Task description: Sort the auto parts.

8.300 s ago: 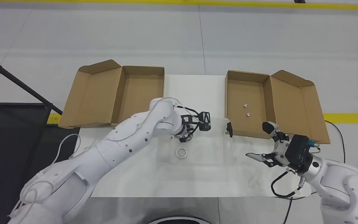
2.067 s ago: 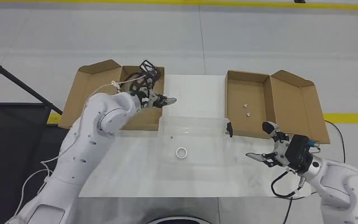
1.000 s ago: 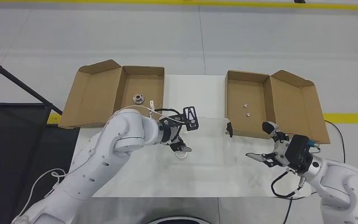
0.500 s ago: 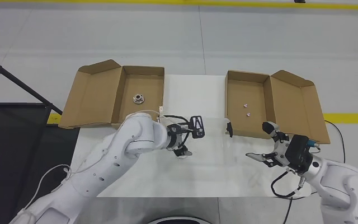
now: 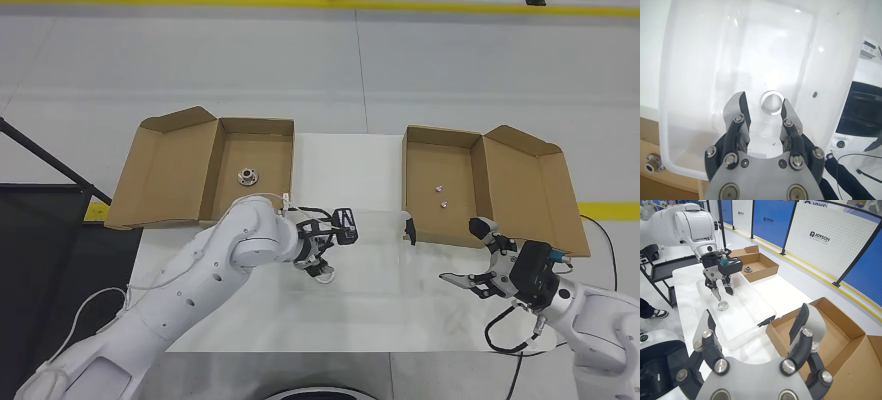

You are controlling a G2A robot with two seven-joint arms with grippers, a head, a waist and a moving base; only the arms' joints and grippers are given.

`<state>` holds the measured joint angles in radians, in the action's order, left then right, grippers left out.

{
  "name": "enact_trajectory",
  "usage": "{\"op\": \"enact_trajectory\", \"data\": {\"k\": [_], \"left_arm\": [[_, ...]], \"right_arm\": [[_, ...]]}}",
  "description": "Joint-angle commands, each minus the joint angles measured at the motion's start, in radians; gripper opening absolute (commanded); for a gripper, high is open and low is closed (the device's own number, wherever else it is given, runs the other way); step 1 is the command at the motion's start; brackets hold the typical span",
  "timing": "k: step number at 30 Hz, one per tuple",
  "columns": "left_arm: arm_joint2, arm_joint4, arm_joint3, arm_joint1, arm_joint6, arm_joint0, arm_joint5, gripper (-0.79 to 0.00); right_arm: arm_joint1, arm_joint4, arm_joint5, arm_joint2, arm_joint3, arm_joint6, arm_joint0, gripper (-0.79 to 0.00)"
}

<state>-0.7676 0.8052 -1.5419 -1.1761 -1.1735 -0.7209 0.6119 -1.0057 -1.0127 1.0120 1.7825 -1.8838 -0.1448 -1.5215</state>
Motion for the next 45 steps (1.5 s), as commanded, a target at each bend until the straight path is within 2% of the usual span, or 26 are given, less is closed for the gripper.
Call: {"op": "enact_trajectory", "data": {"k": [1,13,28,32,36,38,39,45], "left_arm": [[0.015,-0.01,0.029,-0.005,0.001,0.012,0.002,-0.339],[0.1,-0.033,0.152,-0.04,-0.021,0.084,-0.032,-0.397],[0.166,-0.044,0.233,-0.073,-0.023,0.132,-0.055,-0.453],[0.175,-0.049,0.248,-0.08,-0.026,0.142,-0.058,-0.502],[0.18,-0.053,0.257,-0.084,-0.028,0.148,-0.059,-0.603],[0.182,-0.053,0.26,-0.086,-0.029,0.151,-0.06,-0.699],[0.182,-0.052,0.261,-0.086,-0.029,0.153,-0.061,-0.785],[0.163,-0.032,0.226,-0.082,0.007,0.153,-0.071,-0.785]], "right_arm": [[0.0,0.0,0.0,0.0,0.0,0.0,0.0,0.0],[0.0,0.0,0.0,0.0,0.0,0.0,0.0,0.0],[0.0,0.0,0.0,0.0,0.0,0.0,0.0,0.0],[0.0,0.0,0.0,0.0,0.0,0.0,0.0,0.0],[0.0,0.0,0.0,0.0,0.0,0.0,0.0,0.0],[0.0,0.0,0.0,0.0,0.0,0.0,0.0,0.0],[0.0,0.0,0.0,0.0,0.0,0.0,0.0,0.0],[0.0,0.0,0.0,0.0,0.0,0.0,0.0,0.0]]}}
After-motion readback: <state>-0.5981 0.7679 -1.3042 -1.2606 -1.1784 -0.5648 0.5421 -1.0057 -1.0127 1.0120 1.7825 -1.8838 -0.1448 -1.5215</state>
